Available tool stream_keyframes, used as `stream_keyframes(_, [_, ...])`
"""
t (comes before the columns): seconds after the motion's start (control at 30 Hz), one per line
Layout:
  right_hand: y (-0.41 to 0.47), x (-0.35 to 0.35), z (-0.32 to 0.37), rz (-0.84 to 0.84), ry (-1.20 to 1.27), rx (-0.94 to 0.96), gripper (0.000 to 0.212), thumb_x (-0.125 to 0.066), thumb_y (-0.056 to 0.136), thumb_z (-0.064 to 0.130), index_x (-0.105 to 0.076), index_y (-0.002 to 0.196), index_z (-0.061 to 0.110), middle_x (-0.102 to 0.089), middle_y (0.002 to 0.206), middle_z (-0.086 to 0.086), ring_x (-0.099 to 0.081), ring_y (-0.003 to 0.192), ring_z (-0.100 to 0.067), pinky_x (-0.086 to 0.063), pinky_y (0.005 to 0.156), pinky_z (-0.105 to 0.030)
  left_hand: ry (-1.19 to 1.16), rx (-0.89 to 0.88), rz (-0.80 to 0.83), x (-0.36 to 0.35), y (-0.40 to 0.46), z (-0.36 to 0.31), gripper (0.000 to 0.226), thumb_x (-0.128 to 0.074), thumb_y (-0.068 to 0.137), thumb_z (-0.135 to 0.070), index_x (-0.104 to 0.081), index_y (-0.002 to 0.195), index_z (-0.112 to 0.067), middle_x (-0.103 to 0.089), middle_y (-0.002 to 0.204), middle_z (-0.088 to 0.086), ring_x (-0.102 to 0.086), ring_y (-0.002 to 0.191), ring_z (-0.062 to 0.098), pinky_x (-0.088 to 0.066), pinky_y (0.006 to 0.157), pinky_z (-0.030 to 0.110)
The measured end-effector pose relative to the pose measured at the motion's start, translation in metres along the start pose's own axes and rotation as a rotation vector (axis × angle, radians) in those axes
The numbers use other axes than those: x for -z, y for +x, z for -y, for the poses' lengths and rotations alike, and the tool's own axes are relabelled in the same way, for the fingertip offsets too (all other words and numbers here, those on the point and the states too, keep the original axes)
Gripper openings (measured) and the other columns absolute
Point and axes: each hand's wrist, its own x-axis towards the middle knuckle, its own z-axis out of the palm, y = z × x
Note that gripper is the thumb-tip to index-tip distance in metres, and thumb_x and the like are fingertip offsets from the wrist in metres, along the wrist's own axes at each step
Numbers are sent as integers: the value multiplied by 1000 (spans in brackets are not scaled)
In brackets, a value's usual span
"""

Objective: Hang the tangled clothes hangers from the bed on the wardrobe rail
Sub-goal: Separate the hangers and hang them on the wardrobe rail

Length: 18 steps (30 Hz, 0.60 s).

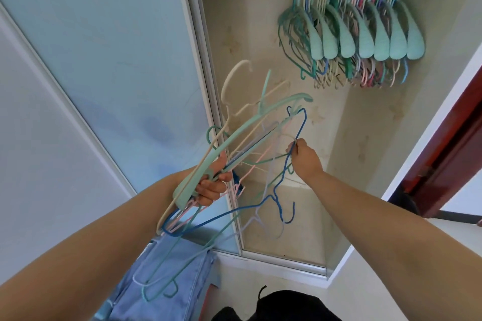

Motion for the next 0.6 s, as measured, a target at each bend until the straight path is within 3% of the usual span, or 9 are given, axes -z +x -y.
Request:
stream_keyframes(0.13, [-3,10,-6,19,44,-7,17,-31,96,24,-43,98,13,-67,90,-12,-64,83,-35,-52,76,-48,228,-70,-8,-33,-6,9,39,-49,93,-52,-56,83,-14,-55,54,-1,-51,43,8,-34,39,20])
stream_keyframes(0.27, [-8,19,-11,41,41,-8,12,-30,98,22,-40,95,15,-62,78,-3,-64,77,-35,-54,72,-45,390,-92,-385,-50,-8,21,38,-54,82,-52,-50,62,-19,-38,42,-4,-33,30,5,-26,30,14])
stream_keyframes(0.33, [-9,20,-15,21,68,4,9,-30,98,20,-38,95,18,-62,76,1,-65,75,-33,-55,74,-50,417,-104,-451,-53,-7,25,43,-57,77,-57,-45,60,-20,-33,41,-4,-28,29,5,-25,29,13])
stream_keyframes(0.47, [-12,23,-11,-101,266,-44,13,-28,97,12,-35,102,21,-64,75,-6,-63,70,-30,-56,71,-48,358,-87,-308,-45,-4,29,49,-82,63,-54,-49,61,-18,-38,41,-3,-33,29,6,-29,29,13])
stream_keyframes(0.53, [-10,31,-9,-208,437,-118,24,-26,92,0,-33,106,18,-59,70,-9,-57,63,-28,-53,64,-42,314,-117,-238,-31,-3,33,46,-80,69,-52,-50,64,-17,-42,42,-2,-37,30,7,-31,30,15])
stream_keyframes(0.6, [-8,40,-12,-261,527,-164,20,-22,94,1,-32,104,16,-57,69,-12,-54,59,-28,-48,61,-39,251,-152,-131,-19,-3,37,40,-67,83,-52,-52,70,-17,-48,45,-2,-43,33,7,-32,32,17])
